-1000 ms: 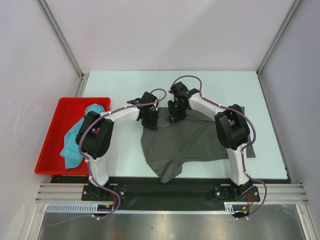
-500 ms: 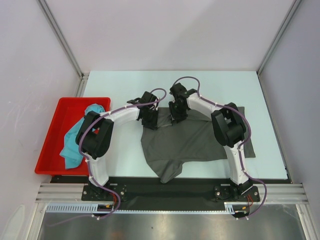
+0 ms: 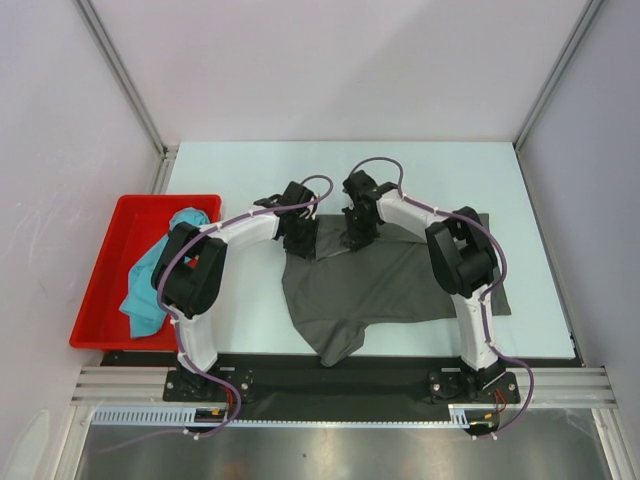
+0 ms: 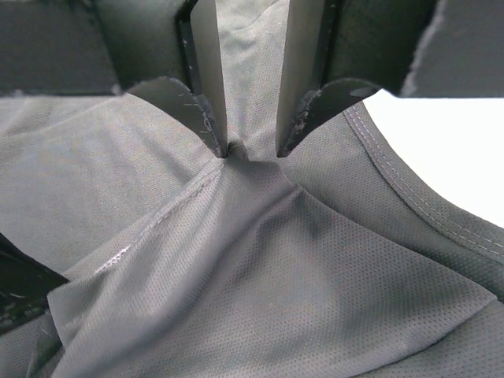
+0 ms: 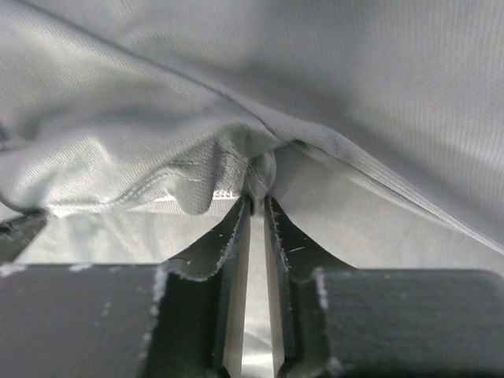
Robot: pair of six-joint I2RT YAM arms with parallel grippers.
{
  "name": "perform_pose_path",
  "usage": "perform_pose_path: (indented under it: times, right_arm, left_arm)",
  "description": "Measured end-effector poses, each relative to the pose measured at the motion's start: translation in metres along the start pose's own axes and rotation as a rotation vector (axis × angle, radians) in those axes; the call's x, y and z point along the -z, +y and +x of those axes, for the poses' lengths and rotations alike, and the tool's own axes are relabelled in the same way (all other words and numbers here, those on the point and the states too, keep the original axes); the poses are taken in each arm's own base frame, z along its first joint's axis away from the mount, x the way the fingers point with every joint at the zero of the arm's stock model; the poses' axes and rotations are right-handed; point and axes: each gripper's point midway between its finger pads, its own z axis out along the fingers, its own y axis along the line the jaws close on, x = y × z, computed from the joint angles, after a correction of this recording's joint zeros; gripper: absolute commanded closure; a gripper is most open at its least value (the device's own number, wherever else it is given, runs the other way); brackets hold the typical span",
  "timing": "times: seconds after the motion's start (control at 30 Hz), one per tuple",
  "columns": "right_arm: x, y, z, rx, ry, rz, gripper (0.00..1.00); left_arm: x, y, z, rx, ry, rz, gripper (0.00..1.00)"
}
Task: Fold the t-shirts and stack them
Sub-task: Fold the tshirt
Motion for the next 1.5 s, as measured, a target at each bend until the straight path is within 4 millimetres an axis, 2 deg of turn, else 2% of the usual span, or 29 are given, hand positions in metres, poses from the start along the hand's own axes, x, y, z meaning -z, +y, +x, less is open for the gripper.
perform_pose_path:
  times: [0.17, 0.33, 0.47, 0.57, 0.67, 0.77, 1.03, 1.5]
  right_arm:
    - [0.005, -0.006, 0.012, -0.018, 0.01, 0.006, 0.86]
    - [0.019, -0.007, 0.022, -0.032, 0.011, -0.002, 0.75]
    - [0.033, -0.001, 0.013, -0.041, -0.03, -0.021, 0.74]
    - [0.037, 0.005, 0.005, -0.055, -0.048, -0.046, 0.76]
    - [0.038, 0.01, 0.002, -0.074, -0.051, -0.068, 0.83]
    - [0.035, 0.012, -0.004, -0.096, -0.056, -0.085, 0.85]
    - [0.014, 0.003, -0.004, -0.162, -0.026, -0.087, 0.83]
    - [0.002, 0.004, -0.002, -0.186, -0.002, -0.109, 0.79]
  left_arm:
    - [0.001, 0.0, 0.001, 0.0, 0.002, 0.0, 0.62]
    - [0.005, -0.002, -0.002, 0.0, -0.009, 0.007, 0.61]
    - [0.009, -0.004, -0.004, -0.002, -0.021, 0.017, 0.62]
    - [0.009, -0.005, -0.005, -0.002, -0.023, 0.02, 0.62]
    - [0.01, -0.005, -0.005, -0.003, -0.023, 0.02, 0.62]
    - [0.011, -0.004, -0.003, -0.002, -0.023, 0.02, 0.62]
    - [0.014, -0.003, 0.002, 0.005, -0.023, 0.021, 0.62]
    - [0.013, -0.002, 0.006, 0.006, -0.016, 0.018, 0.62]
